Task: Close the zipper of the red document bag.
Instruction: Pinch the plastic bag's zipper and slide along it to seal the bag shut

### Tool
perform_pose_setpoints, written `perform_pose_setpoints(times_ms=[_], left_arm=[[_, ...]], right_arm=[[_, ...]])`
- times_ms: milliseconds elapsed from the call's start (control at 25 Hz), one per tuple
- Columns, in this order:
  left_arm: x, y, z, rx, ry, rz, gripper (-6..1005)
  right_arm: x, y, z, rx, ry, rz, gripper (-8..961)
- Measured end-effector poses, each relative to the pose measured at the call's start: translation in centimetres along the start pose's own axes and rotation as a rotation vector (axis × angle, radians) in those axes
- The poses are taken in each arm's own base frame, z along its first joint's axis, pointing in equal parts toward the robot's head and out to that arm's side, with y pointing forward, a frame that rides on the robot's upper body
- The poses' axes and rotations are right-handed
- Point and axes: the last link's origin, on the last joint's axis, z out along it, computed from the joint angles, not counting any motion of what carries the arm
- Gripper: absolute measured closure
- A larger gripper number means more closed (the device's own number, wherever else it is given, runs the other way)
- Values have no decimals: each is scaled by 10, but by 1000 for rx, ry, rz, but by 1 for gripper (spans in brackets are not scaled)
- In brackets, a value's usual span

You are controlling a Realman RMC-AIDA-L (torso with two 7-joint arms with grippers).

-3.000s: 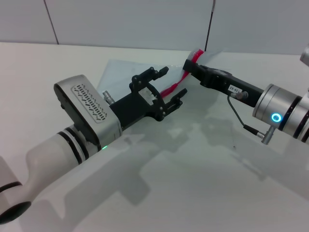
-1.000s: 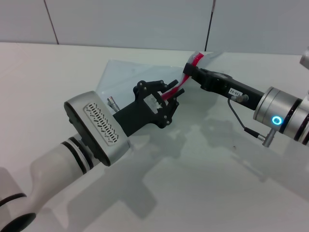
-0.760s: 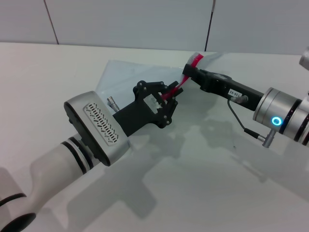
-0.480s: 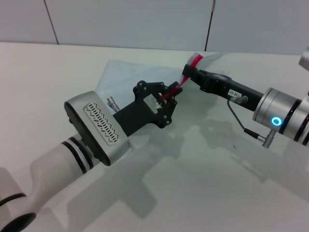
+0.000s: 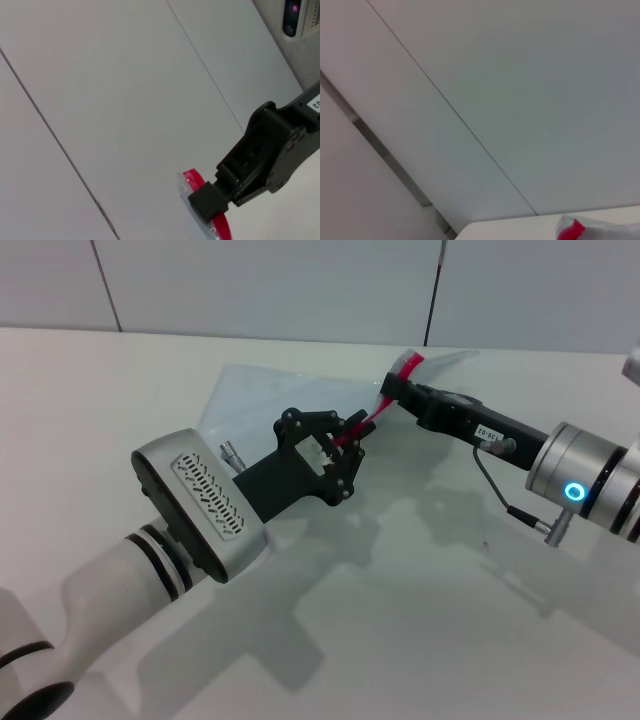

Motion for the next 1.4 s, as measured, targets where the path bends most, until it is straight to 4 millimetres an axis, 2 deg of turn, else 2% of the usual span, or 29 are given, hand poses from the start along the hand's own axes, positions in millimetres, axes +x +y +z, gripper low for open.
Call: perform_pose_setpoints(times_ms=[320, 600, 840, 920, 1040, 1400], left_arm=[[-4, 2, -5, 2, -14, -9, 923], [-13, 6, -19, 7, -47, -17, 924], [-25, 9, -36, 23, -88, -29, 924], [-28, 9, -40, 26, -102, -31, 924], [-36, 9, -49, 34, -132, -33, 925], [-47, 8, -65, 67, -180, -40, 926]], right_arm=[[-4, -9, -13, 32, -64, 21, 884], [-11, -24, -37, 88, -150, 39, 881], [-16, -39, -63, 153, -230, 53, 878], [-18, -47, -77, 189, -272, 64, 877], [-17, -51, -86, 213, -294, 74, 876], [-16, -59, -99, 262, -329, 89, 872]])
